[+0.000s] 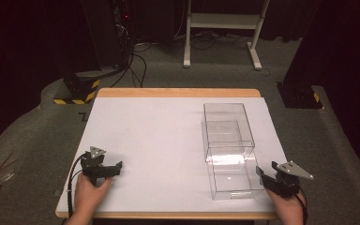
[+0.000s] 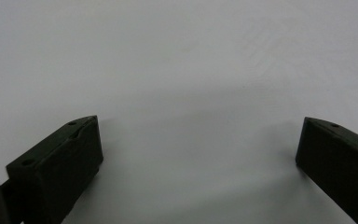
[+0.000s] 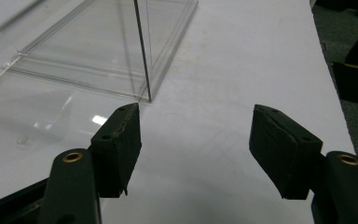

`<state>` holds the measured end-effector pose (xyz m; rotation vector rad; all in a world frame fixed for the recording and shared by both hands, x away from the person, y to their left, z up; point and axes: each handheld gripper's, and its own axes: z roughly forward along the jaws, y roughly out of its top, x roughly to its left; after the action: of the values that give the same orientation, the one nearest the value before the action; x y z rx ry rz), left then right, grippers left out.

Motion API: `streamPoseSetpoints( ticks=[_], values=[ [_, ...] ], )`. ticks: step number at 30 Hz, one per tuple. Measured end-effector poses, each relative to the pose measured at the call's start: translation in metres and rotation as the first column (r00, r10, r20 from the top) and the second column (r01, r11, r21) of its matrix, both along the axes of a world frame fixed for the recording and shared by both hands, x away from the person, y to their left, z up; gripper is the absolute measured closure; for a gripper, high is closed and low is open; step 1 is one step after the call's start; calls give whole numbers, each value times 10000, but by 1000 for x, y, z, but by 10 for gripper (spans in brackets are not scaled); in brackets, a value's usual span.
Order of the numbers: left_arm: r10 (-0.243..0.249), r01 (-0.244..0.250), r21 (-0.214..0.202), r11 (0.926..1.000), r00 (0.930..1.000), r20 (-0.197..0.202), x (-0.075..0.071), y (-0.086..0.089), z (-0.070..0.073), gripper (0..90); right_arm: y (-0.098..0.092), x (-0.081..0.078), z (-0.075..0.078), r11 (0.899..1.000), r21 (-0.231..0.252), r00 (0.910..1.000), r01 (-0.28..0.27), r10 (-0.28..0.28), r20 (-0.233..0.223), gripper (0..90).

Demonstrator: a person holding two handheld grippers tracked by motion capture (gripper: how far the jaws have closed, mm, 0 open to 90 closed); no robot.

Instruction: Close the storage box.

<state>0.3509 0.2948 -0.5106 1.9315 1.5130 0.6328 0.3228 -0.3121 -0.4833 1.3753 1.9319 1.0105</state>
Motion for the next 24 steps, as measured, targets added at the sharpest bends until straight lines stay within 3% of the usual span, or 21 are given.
streamPoseSetpoints(
  ticks=[24],
  values=[
    [-1, 1, -1, 10000, 10000, 2, 0, 0, 0, 6, 0, -14, 27, 9990, 397, 9964, -215, 182, 825, 331]
  ],
)
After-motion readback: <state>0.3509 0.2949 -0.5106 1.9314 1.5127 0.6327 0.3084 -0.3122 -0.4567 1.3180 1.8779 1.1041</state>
